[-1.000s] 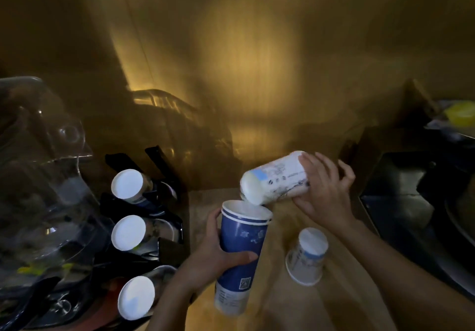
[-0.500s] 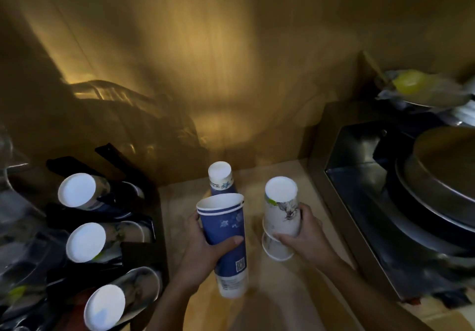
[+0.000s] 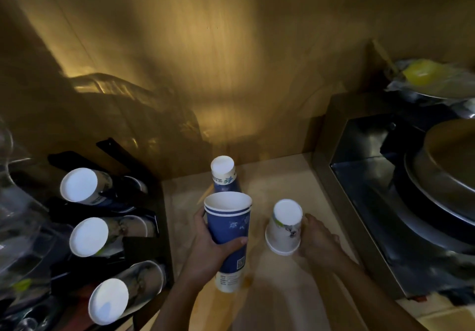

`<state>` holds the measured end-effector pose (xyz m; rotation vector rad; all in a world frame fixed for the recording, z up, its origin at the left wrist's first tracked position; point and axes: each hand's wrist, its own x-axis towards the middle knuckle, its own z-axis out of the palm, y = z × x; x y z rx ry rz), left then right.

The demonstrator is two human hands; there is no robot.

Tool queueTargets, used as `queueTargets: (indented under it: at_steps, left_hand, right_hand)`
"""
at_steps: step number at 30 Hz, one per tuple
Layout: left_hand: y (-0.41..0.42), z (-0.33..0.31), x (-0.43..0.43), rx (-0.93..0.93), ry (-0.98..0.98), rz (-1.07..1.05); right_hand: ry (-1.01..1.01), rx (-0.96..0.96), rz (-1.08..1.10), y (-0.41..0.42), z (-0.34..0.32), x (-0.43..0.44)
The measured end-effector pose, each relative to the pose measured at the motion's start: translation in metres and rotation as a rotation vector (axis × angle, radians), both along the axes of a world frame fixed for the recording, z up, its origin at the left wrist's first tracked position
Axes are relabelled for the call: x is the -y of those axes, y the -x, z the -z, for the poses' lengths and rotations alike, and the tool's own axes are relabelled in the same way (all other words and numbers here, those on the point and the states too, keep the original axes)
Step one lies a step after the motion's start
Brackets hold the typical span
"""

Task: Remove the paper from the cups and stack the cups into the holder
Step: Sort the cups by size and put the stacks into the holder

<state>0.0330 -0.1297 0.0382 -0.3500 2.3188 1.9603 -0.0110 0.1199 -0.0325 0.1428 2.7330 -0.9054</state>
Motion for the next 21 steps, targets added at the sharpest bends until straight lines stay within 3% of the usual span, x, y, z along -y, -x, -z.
queueTargets:
  at_steps: [5, 9, 14, 21]
  left_hand:
    - [0.007, 0.002, -0.009, -0.025, 0.021, 0.006]
    - [0.011, 0.001, -0.014, -0.082, 0.069, 0.024]
    - [0.011, -0.004, -0.015, -0.131, 0.077, 0.034]
    - [-0.003, -0.026, 0.002, -0.156, 0.085, 0.028]
  right_hand:
    - [0.213, -0.361, 0.202, 0.004, -0.060, -0.007]
    - [0.389, -0.533, -0.022, 0.003, -0.117, 0.022]
    - [0.414, -0.462, -0.381, 0.004, -0.141, 0.061]
    - [0.533, -0.273, -0.509, 0.015, -0.151, 0.087]
